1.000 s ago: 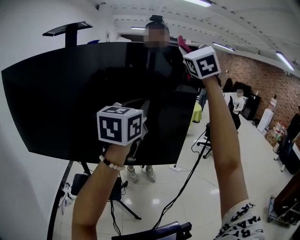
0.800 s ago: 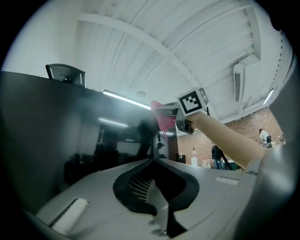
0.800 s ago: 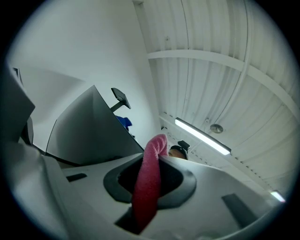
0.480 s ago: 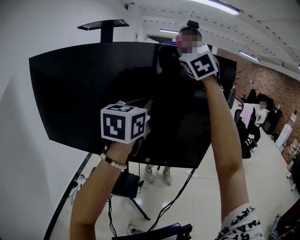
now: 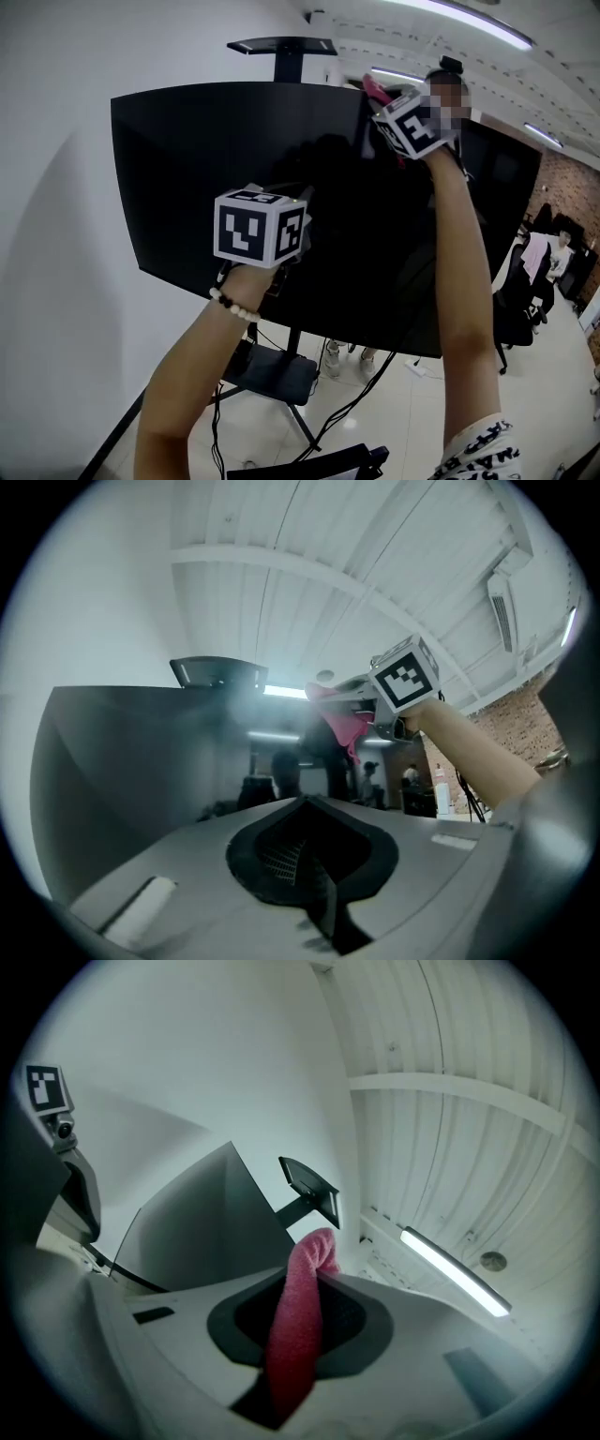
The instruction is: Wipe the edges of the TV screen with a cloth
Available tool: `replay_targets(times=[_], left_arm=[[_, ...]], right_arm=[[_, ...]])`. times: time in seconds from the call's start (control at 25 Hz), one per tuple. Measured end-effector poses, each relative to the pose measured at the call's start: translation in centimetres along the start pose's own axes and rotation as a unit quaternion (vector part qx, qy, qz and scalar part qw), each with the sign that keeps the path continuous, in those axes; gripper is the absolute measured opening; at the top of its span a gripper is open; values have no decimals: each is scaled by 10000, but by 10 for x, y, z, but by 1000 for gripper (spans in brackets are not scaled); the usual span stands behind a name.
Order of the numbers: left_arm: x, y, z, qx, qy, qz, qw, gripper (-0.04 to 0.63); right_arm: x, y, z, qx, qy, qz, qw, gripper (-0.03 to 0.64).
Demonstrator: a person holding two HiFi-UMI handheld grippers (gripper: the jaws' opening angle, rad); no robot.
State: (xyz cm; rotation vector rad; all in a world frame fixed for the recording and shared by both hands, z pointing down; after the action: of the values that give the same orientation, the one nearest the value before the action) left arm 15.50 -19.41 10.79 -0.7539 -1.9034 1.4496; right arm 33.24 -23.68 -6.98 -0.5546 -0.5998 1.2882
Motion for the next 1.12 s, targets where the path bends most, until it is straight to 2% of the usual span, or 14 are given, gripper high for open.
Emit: replay_targets(times=[0.2, 0.52, 0.92, 1.12], left_arm=[[7, 4, 55, -203, 313, 34, 9993, -12], [0, -2, 120, -288, 135, -48, 9995, -12], [23, -31, 218, 19, 182, -194, 9996, -12], [43, -39, 274, -138, 159, -216, 9995, -12]], right_arm=[[-22, 32, 31, 24, 248, 51, 9997, 69], [-65, 86, 77, 331, 404, 212, 9984, 67], [-128, 163, 161, 831, 434, 293, 9952, 67], [-167, 194, 195, 819, 419, 571, 9941, 68]])
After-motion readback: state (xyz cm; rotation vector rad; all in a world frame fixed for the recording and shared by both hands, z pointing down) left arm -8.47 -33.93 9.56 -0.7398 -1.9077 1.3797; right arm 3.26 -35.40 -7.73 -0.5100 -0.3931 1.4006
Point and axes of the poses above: the fingertips, and each gripper's own axes: x backward along the fingers, z to its left, y out of its top, the point moved 8 cm from there along x, backward along the fingers, and after that the axes turned 10 degrees about -x, right-handed, at the moved point
